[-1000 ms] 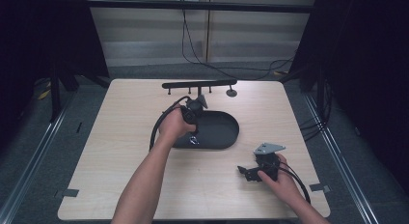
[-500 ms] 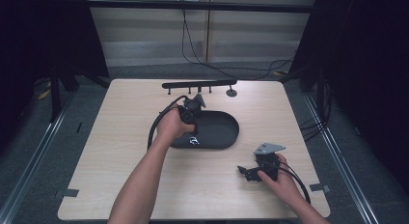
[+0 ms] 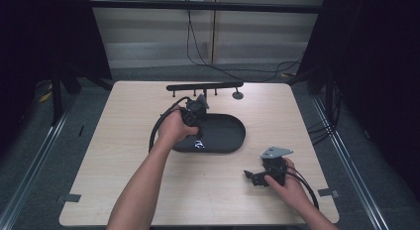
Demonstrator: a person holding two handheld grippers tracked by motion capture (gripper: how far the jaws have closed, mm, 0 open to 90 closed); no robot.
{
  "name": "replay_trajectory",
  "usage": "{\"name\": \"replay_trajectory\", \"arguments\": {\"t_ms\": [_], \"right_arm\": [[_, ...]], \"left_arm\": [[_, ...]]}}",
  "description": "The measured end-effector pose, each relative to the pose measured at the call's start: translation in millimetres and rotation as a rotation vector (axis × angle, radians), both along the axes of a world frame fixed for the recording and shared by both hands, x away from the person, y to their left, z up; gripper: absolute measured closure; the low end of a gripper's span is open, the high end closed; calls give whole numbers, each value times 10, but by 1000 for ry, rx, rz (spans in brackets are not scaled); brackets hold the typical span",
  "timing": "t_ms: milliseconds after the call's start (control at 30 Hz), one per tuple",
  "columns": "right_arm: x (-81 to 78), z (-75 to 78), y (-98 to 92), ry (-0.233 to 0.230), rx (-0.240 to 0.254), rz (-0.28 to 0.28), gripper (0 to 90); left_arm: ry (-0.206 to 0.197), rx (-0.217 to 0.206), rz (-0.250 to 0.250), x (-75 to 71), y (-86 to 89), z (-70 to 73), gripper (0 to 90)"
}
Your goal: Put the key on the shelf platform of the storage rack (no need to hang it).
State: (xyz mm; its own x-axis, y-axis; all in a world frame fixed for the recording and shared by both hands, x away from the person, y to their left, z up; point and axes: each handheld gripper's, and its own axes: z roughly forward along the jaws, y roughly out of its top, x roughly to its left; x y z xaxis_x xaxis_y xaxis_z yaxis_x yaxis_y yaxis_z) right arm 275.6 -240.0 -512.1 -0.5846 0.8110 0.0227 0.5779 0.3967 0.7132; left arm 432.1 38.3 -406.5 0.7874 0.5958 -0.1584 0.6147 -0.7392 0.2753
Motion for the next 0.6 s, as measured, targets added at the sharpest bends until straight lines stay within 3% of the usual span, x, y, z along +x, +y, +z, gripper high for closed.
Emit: {"name": "replay_trajectory", "arguments": {"t_ms": [600], "right_arm": [[1, -1, 0, -1, 0, 1, 88]], "left_arm": [[-14, -10, -4, -48, 103, 63, 554]]}}
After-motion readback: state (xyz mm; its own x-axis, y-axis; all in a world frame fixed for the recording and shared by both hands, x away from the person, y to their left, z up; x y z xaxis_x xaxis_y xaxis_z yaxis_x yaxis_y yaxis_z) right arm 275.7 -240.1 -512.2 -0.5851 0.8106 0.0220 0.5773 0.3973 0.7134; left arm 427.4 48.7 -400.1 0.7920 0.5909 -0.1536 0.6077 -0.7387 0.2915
